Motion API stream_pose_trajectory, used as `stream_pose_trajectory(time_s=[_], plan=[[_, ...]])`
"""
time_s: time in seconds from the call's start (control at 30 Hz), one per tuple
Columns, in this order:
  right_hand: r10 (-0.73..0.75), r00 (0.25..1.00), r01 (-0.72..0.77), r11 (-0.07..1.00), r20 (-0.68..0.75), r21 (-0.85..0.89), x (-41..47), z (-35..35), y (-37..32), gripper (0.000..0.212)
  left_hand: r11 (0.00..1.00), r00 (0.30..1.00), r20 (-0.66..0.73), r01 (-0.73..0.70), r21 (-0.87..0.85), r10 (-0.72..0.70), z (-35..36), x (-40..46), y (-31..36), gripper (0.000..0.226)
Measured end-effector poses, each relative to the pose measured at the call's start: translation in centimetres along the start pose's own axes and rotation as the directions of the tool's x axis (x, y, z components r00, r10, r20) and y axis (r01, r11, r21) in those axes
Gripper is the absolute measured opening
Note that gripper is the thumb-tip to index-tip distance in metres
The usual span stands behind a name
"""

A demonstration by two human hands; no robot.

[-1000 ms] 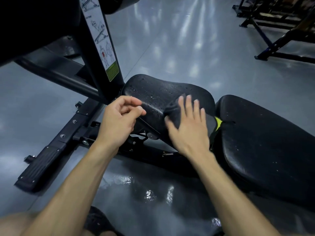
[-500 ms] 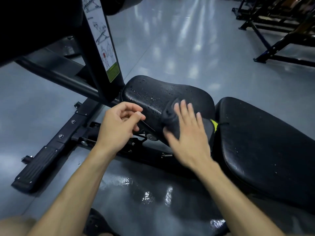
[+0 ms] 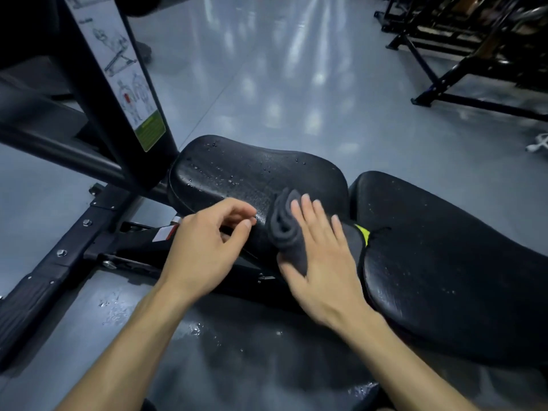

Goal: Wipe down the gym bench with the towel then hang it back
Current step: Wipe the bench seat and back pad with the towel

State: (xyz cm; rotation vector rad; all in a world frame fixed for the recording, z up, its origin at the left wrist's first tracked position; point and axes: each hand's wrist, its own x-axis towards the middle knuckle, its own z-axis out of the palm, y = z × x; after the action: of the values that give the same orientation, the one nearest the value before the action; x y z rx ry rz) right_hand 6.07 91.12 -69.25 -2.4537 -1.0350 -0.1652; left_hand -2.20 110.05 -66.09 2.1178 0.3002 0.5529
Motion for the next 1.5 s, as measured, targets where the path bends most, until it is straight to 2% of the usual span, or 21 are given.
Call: stream_pose_trajectory(time_s=[0.07,0.1,0.17,0.23,0.3,0.37,0.43,0.5,0.57,0.67,0.73,0.8,0.9,0.97,1.0,1.07,1.17,1.27,1.33,1.4,1.5], plan=[[-0.043,0.998,0.040,0.997,0.044,0.072,0.3,-0.6,2.0,0.083,0.999,1.000,-0.006,-0.005,0.047,0.005,0.2,0.3,0.1,0.020],[-0.006,0.998,0.000,0.995,0.059,0.097,1.7,-0.9,3.3,0.079,0.998,1.000,-0.011,-0.002,0.061,0.002,0.3,0.4,0.2,0.020],[0.151,0.986,-0.157,0.982,0.068,0.105,6.0,-1.7,5.5,0.071,0.997,1.000,-0.021,0.006,0.080,-0.004,0.2,0.4,0.4,0.020],[0.343,0.938,-0.347,0.932,0.054,0.110,10.6,-2.5,6.5,0.060,0.996,1.000,-0.022,0.011,0.093,-0.009,0.2,0.3,0.5,0.020],[0.397,0.915,-0.400,0.916,0.072,0.031,12.2,-2.0,5.6,0.065,0.996,0.999,-0.030,0.016,0.089,-0.013,0.1,0.3,0.5,0.021],[0.302,0.951,-0.302,0.953,0.073,-0.004,9.8,-0.9,3.9,0.077,0.997,0.999,-0.034,0.028,0.073,-0.025,0.2,0.5,0.5,0.022],[0.095,0.995,-0.095,0.995,0.011,0.040,5.4,-0.3,2.2,0.080,0.997,0.998,-0.040,0.040,0.063,-0.038,0.2,0.8,0.4,0.023],[-0.022,0.998,0.016,0.995,0.067,0.094,3.2,-0.6,2.8,0.080,0.997,0.998,-0.035,0.044,0.064,-0.042,0.3,1.1,0.4,0.022],[0.017,0.993,-0.030,0.993,0.113,0.113,5.4,-1.5,5.1,0.078,0.997,0.998,-0.039,0.044,0.068,-0.041,0.3,1.2,0.4,0.021],[0.275,0.958,-0.283,0.953,0.079,0.112,11.9,-2.6,7.4,0.056,0.996,0.999,-0.040,0.032,0.088,-0.029,0.3,1.0,0.6,0.021],[0.391,0.917,-0.396,0.917,0.083,0.056,14.6,-2.2,6.8,0.058,0.996,0.999,-0.034,0.030,0.090,-0.027,0.2,0.9,0.6,0.021],[0.312,0.943,-0.308,0.950,0.116,-0.048,13.5,-0.9,5.1,0.074,0.997,0.999,-0.019,0.042,0.065,-0.041,0.0,0.7,0.4,0.023],[-0.011,0.994,0.005,0.999,0.106,0.050,7.9,-0.5,2.8,0.077,0.998,0.998,-0.019,0.061,0.025,-0.061,-0.1,0.8,0.0,0.026],[-0.106,0.984,0.088,0.988,0.142,0.129,5.6,-1.4,3.6,0.076,0.998,0.998,-0.018,0.065,-0.008,-0.065,-0.2,0.8,-0.1,0.027],[-0.099,0.984,0.077,0.986,0.147,0.150,5.8,-1.9,4.4,0.075,0.998,0.998,-0.021,0.062,-0.018,-0.062,-0.3,0.8,-0.2,0.027],[0.009,0.992,-0.028,0.989,0.128,0.143,7.8,-2.6,6.3,0.072,0.998,0.998,-0.023,0.053,-0.018,-0.053,-0.5,0.7,-0.2,0.026],[0.302,0.949,-0.311,0.943,0.090,0.114,12.9,-3.1,7.5,0.045,0.999,0.999,-0.013,0.048,-0.007,-0.048,-0.9,0.4,-0.4,0.025],[0.407,0.907,-0.410,0.912,0.111,-0.002,17.4,-1.7,7.1,0.052,0.999,0.999,0.006,0.052,-0.008,-0.052,-1.3,0.2,-0.5,0.024],[0.348,0.929,-0.337,0.936,0.126,-0.097,18.8,-0.3,5.4,0.064,0.999,0.999,0.010,0.050,-0.008,-0.050,-1.3,0.3,-0.4,0.024],[0.218,0.963,-0.201,0.973,0.161,-0.115,17.9,0.6,3.0,0.075,0.999,0.999,0.006,0.050,-0.010,-0.049,-1.3,0.6,-0.4,0.025],[0.016,0.988,-0.025,0.998,0.153,0.058,12.5,0.1,0.7,0.080,0.998,0.998,0.004,0.058,-0.013,-0.058,-1.2,0.9,-0.4,0.027]])
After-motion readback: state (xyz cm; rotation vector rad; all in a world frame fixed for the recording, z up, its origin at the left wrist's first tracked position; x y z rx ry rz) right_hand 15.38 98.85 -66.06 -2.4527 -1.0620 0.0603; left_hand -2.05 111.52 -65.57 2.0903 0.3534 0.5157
